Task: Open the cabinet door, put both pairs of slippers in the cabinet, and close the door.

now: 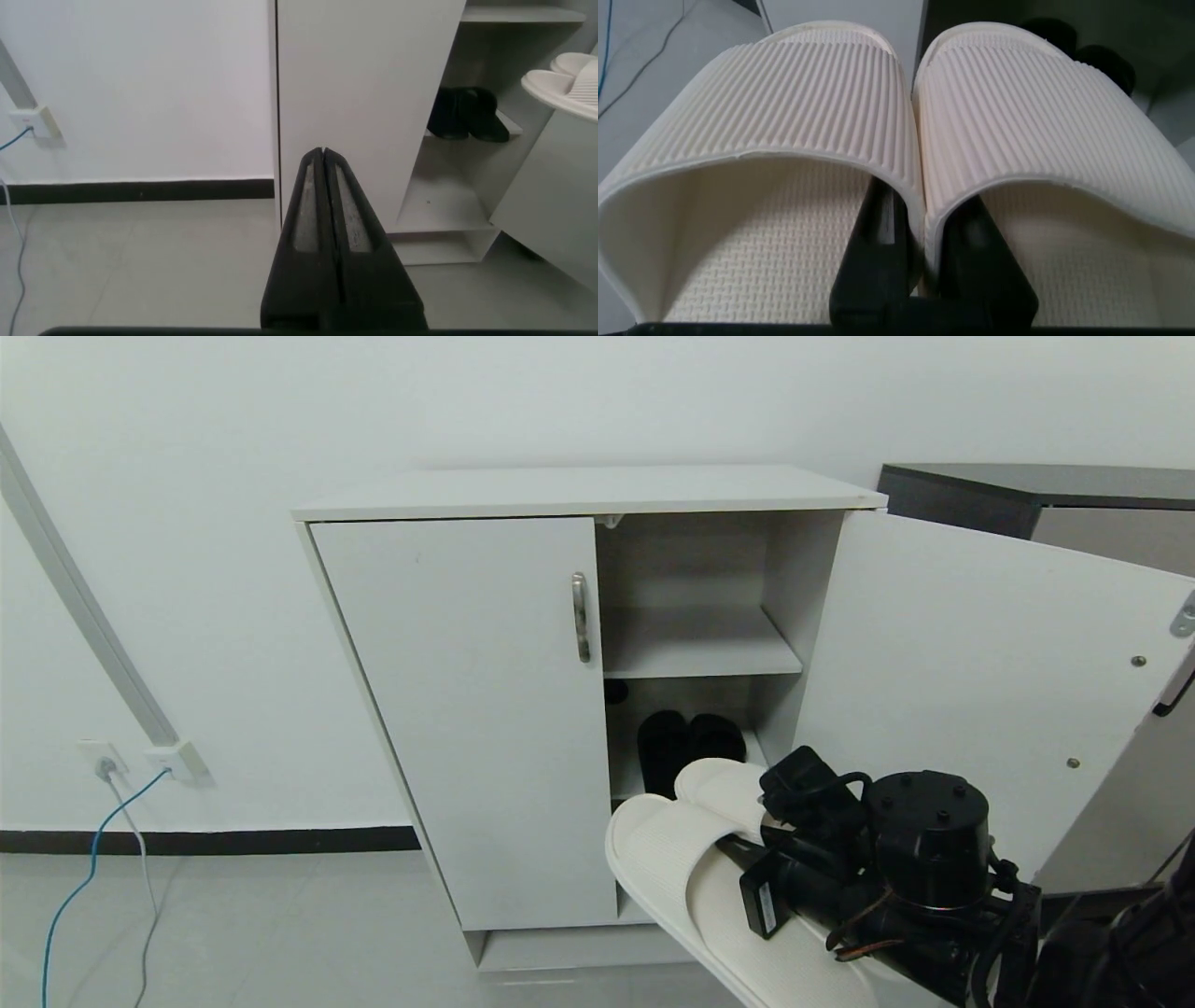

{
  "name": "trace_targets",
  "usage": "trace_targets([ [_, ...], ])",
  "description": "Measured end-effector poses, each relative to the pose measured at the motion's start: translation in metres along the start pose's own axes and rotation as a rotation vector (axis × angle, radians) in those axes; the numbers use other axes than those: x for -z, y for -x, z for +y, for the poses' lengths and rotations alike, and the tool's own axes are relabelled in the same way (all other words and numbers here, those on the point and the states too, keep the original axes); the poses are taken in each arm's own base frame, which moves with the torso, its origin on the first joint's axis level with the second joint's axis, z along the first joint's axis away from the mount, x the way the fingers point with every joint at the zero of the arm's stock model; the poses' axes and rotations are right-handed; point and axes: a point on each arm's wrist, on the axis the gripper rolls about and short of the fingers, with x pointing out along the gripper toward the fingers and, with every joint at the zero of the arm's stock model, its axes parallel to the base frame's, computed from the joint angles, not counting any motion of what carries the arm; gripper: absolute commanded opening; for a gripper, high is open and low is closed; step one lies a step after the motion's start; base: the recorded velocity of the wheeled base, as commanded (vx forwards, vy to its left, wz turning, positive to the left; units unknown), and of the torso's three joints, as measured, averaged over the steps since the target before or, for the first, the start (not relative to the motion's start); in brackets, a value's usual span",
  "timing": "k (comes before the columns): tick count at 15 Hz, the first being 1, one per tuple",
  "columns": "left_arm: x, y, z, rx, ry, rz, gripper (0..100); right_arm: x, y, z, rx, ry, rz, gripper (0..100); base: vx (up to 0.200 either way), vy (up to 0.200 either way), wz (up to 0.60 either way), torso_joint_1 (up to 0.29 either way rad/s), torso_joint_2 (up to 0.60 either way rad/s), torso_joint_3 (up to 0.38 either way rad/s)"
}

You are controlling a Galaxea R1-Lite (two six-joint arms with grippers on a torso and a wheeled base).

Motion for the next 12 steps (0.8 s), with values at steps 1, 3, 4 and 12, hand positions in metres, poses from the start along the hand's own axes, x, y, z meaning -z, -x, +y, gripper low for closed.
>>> trace_targets([
  [1, 0.0, 0.0, 0.0, 0.0, 0.0, 0.0, 0, 0.0, 0.0, 0.0001, 0.0, 0.001, 0.0, 0, 0.0, 0.0, 0.0, 0.0, 0.0, 0.0],
  [3, 0.0002, 0.0, 0.0, 0.0, -0.001, 0.001, 0, 0.0001, -0.0001, 0.0005, -0.001, 0.001, 0.0, 0, 0.0, -0.1, 0.0, -0.01, 0.15, 0.137],
  [4, 0.0, 0.0, 0.0, 0.0, -0.004, 0.0, 0, 0.0004, -0.0002, 0.0006, -0.001, 0.001, 0.002, 0, 0.0, 0.0, 0.0, 0.002, 0.12, 0.066],
  [12, 0.0, 0.0, 0.0, 0.0, -0.003, 0.0, 0, -0.0046, -0.0043, 0.0032, 0.037, -0.006, -0.01, 0, 0.0, 0.0, 0.0, -0.001, 0.01, 0.005],
])
